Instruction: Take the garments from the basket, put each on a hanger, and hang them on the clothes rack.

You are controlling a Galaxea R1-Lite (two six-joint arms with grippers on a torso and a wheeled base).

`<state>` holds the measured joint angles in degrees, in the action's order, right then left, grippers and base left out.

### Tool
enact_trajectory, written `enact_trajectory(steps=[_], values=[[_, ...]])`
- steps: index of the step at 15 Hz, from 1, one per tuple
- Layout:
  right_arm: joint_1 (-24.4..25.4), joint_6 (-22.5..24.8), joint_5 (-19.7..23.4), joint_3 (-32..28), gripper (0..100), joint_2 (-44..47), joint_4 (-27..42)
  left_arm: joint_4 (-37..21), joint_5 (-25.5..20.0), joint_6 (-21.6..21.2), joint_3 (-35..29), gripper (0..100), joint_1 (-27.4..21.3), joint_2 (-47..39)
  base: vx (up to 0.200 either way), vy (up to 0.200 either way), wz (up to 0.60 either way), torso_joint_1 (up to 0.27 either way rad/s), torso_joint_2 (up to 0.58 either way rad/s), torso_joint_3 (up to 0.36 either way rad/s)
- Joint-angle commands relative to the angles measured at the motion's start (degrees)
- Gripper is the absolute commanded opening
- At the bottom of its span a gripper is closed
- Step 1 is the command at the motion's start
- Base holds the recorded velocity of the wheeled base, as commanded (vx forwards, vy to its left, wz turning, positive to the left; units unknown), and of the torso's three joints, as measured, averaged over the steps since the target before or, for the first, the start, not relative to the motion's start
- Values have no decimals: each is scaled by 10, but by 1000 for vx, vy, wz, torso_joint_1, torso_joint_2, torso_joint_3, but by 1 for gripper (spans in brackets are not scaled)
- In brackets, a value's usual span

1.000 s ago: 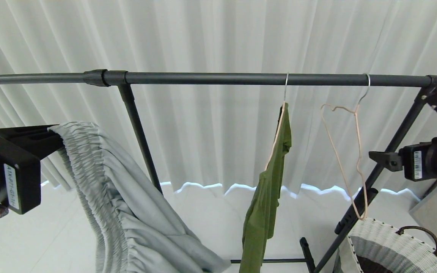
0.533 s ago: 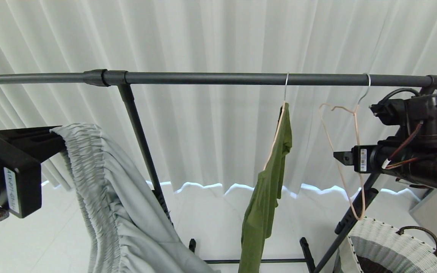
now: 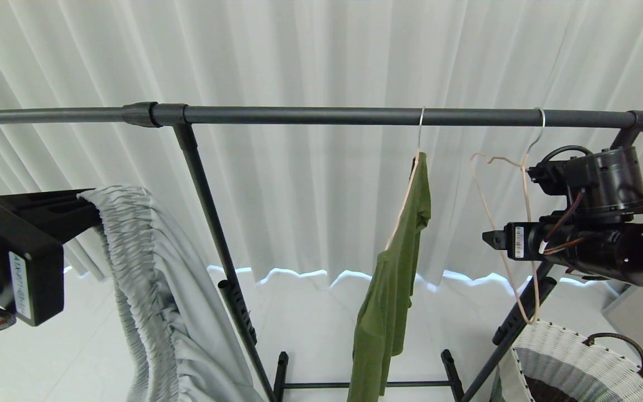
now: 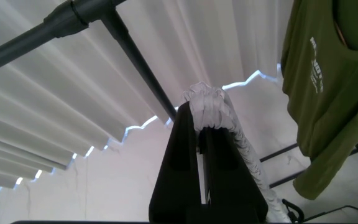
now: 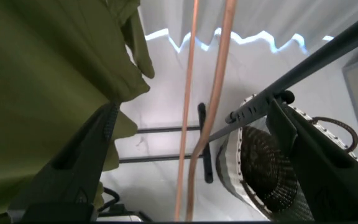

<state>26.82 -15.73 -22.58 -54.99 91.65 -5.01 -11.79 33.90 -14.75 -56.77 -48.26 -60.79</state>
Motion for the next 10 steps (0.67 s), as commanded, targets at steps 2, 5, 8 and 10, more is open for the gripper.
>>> enact_trajectory(steps=[2,5,8,10], values=[[-3,-16,0,-2,100,8,0,-1,0,0,0,0,0,0,0,0,0,0,0,0],[-4,-20,0,1,0,8,-1,0,0,0,0,0,0,0,0,0,0,0,0,0],[-10,-21,0,-1,0,13,0,0,0,0,0,0,0,0,0,0,0,0,0,0],[-16,-22,0,-1,0,14,-1,0,0,0,0,0,0,1,0,0,0,0,0,0]])
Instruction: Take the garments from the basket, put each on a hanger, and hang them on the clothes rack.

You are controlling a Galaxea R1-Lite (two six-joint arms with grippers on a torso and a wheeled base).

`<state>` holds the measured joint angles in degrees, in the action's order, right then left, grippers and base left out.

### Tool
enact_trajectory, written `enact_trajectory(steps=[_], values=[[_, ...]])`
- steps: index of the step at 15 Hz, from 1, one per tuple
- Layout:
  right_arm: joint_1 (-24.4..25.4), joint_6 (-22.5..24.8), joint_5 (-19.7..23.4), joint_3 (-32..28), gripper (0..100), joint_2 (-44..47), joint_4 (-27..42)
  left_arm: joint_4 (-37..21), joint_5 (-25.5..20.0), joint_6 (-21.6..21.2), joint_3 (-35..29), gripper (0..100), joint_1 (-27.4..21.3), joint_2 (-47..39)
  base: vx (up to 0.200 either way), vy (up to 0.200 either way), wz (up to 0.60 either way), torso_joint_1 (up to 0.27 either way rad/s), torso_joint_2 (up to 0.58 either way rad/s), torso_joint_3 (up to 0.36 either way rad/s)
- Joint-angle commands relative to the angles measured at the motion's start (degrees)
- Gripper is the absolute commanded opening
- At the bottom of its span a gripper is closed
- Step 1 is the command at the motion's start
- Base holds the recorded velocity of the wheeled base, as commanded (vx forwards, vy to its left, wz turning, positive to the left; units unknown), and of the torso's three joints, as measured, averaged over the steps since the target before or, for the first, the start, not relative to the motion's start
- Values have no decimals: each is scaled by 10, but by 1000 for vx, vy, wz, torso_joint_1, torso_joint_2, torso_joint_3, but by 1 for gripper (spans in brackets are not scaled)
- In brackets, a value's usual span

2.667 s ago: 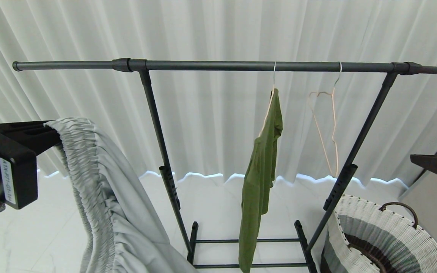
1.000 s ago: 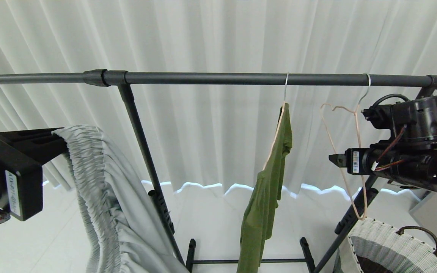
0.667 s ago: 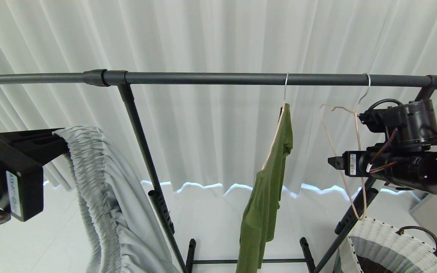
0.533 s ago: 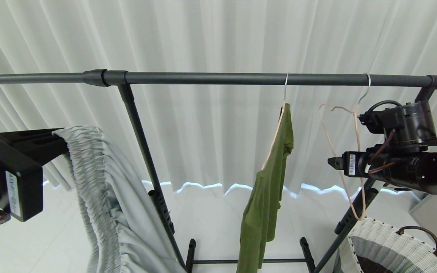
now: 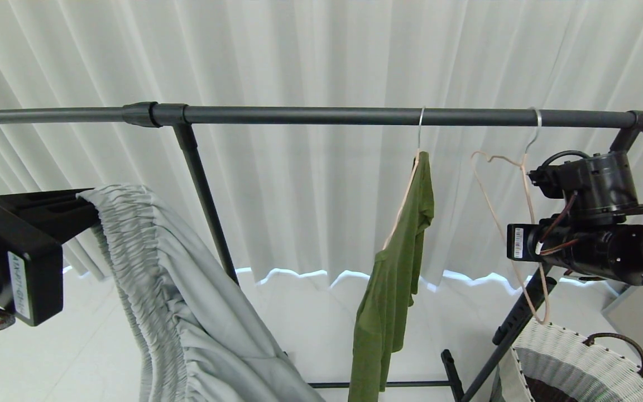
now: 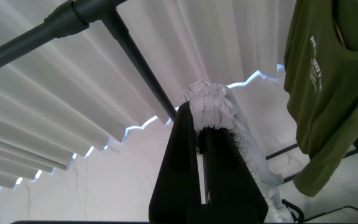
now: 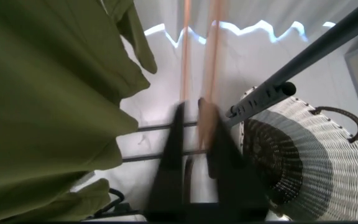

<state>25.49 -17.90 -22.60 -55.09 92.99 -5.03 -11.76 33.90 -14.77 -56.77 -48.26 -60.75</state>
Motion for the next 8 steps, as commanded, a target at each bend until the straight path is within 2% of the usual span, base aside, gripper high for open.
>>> enact_trajectory(steps=[1,8], values=[[-4,0,0,-1,0,0,0,0,0,0,0,0,0,0,0,0,0,0,0,0],[3,12,0,3,0,-50,0,0,0,0,0,0,0,0,0,0,0,0,0,0]])
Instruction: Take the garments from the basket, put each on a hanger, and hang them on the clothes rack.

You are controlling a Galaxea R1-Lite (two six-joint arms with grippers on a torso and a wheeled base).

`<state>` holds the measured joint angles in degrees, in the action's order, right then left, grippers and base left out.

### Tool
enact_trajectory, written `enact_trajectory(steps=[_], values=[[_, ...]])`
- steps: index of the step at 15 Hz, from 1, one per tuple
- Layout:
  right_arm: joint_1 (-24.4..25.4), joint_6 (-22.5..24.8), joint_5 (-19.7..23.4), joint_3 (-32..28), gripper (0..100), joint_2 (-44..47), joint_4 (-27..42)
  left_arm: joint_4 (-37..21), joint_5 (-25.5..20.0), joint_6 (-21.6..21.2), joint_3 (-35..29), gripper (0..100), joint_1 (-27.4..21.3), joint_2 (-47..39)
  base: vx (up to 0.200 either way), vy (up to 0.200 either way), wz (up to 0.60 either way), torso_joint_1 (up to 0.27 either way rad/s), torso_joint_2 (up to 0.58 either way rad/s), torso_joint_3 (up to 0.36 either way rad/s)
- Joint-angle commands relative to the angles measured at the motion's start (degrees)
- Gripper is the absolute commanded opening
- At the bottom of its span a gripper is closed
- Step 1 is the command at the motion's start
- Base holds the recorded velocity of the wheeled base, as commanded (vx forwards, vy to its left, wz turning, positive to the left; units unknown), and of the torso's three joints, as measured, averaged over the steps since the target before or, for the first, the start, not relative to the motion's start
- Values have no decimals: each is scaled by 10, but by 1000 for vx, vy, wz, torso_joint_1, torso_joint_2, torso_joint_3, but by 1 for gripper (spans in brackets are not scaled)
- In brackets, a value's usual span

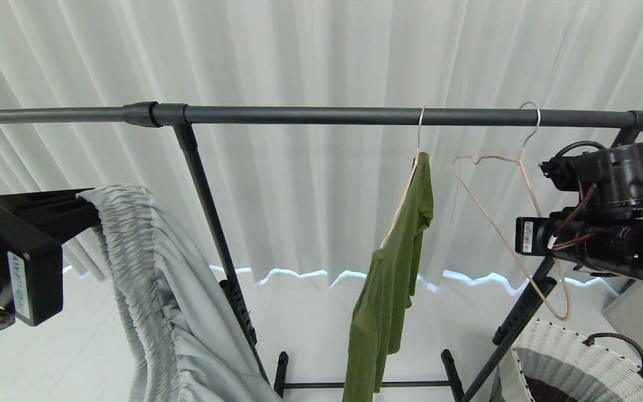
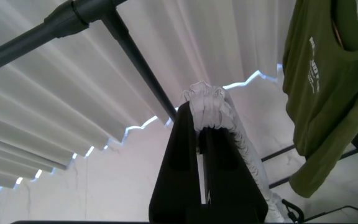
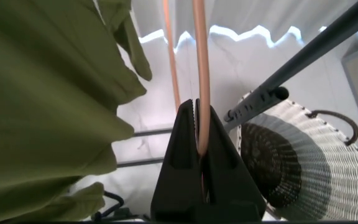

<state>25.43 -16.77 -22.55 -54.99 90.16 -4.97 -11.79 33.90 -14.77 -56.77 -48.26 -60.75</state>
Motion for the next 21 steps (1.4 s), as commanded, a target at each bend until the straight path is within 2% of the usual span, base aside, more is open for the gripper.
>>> enact_trajectory(steps=[1,5,7,10,15,21], values=[[3,10,0,4,0,-33,-1,0,0,0,0,0,0,0,0,0,0,0,0,0],[3,53,-1,12,0,-55,-17,0,0,0,2,0,0,0,0,0,0,0,0,0],[4,90,-1,30,0,-59,-62,0,0,0,2,0,0,2,0,0,0,0,0,0],[4,125,0,52,0,-82,-86,0,0,0,2,0,0,2,0,0,0,0,0,0],[6,140,5,96,0,-151,-84,0,1,-1,2,0,0,1,0,0,0,0,0,0],[30,144,5,152,0,-209,-86,0,1,-19,3,0,0,1,-200,0,0,2,-2,3]])
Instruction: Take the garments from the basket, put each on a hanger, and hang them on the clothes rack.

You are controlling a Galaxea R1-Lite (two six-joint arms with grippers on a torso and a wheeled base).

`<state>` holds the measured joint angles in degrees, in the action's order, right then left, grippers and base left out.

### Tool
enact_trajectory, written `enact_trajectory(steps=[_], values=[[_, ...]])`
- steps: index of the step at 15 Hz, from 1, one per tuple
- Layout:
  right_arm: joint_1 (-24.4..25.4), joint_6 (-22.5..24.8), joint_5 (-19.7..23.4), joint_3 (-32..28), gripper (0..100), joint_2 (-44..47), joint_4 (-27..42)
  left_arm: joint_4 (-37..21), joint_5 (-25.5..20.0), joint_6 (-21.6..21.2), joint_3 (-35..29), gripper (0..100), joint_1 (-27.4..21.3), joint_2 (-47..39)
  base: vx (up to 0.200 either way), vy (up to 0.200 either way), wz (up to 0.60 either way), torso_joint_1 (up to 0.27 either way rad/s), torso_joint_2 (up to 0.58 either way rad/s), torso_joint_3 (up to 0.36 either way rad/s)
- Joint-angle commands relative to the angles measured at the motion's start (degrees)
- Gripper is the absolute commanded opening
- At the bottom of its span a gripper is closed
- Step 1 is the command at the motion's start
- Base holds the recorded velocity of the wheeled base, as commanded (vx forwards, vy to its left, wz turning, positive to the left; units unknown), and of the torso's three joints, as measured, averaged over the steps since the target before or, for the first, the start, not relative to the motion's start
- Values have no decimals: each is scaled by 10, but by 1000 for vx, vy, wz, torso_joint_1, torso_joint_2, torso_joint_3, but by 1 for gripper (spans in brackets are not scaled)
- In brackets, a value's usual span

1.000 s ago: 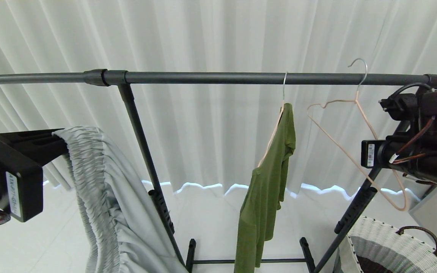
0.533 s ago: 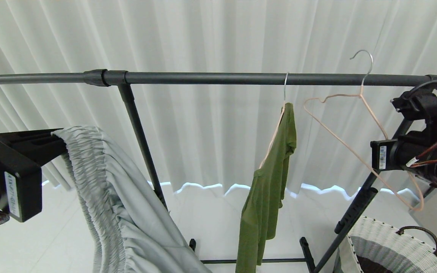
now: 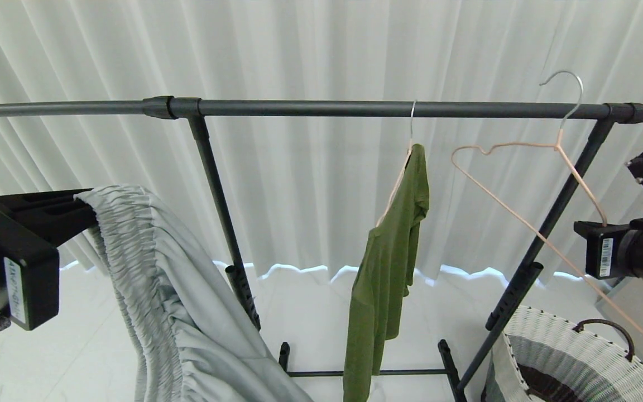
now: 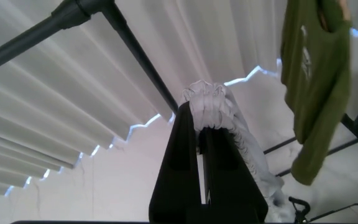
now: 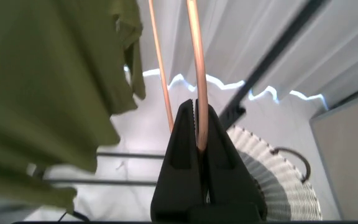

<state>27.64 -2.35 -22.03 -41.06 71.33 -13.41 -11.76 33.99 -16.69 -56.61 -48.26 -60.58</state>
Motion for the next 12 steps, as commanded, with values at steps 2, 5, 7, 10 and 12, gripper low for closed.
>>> enact_trajectory(steps=[2,5,7,10,12], values=[[18,0,0,23,0,-33,-1,0,0,0,1,0,0,0,-200,0,0,0,0,7],[30,0,0,34,0,-45,-1,0,0,0,1,0,0,0,-200,0,0,2,1,7],[44,0,0,41,0,-54,-1,0,0,0,1,0,0,-1,-200,0,0,2,2,2],[116,-3,0,63,0,-79,-1,0,0,0,9,0,0,-1,-200,0,0,1,-1,6],[176,-6,-1,80,0,-96,-1,0,0,-1,11,0,0,-1,-100,0,0,1,-1,1]])
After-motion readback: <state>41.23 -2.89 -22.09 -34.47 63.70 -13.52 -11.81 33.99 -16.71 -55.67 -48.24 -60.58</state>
